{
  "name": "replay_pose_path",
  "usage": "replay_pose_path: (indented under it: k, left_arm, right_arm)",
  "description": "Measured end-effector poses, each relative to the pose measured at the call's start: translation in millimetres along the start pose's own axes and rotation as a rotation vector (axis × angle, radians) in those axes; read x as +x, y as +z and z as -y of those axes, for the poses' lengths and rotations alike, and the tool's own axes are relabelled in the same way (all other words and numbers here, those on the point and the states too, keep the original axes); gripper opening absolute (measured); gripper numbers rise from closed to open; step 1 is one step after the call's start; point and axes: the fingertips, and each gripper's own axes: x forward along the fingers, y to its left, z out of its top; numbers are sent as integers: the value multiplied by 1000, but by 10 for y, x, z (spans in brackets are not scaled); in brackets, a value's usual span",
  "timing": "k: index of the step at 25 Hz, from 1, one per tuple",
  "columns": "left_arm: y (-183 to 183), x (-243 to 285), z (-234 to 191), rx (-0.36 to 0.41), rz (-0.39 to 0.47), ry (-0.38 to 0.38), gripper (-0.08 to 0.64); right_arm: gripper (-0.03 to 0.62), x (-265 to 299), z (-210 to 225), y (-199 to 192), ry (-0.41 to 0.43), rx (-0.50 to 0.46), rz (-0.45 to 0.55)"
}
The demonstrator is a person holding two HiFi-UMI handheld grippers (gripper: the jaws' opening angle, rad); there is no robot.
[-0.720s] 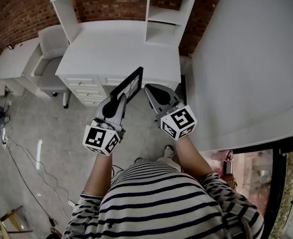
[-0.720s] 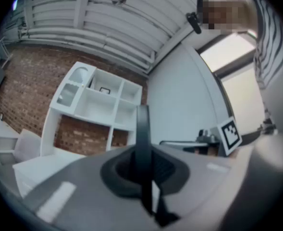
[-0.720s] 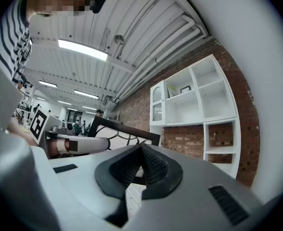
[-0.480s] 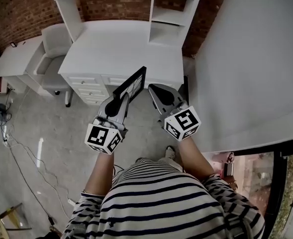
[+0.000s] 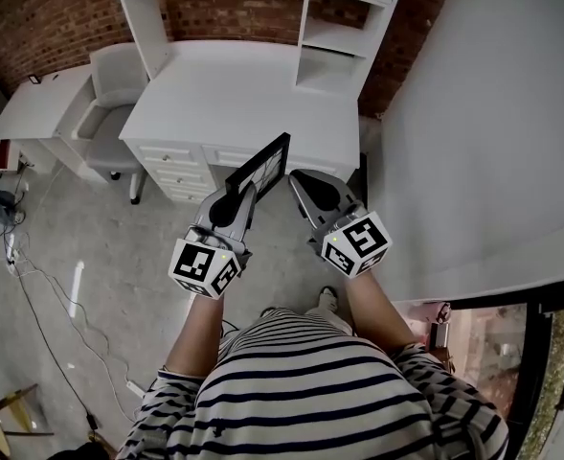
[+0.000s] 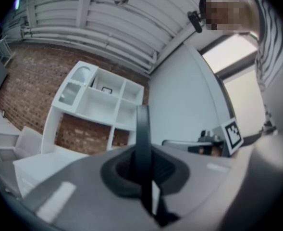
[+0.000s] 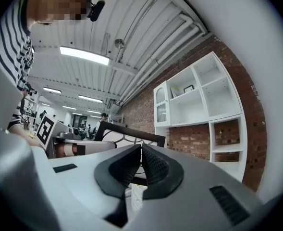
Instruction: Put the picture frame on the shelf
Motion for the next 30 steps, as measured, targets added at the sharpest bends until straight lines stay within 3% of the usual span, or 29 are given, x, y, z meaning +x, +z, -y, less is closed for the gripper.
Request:
replay_pose_path:
  k: [30]
  left_arm:
    - [-55,-25,-92,-38,1,13,17]
  right_arm:
    - [9,91,-36,-102,10,-30,-33]
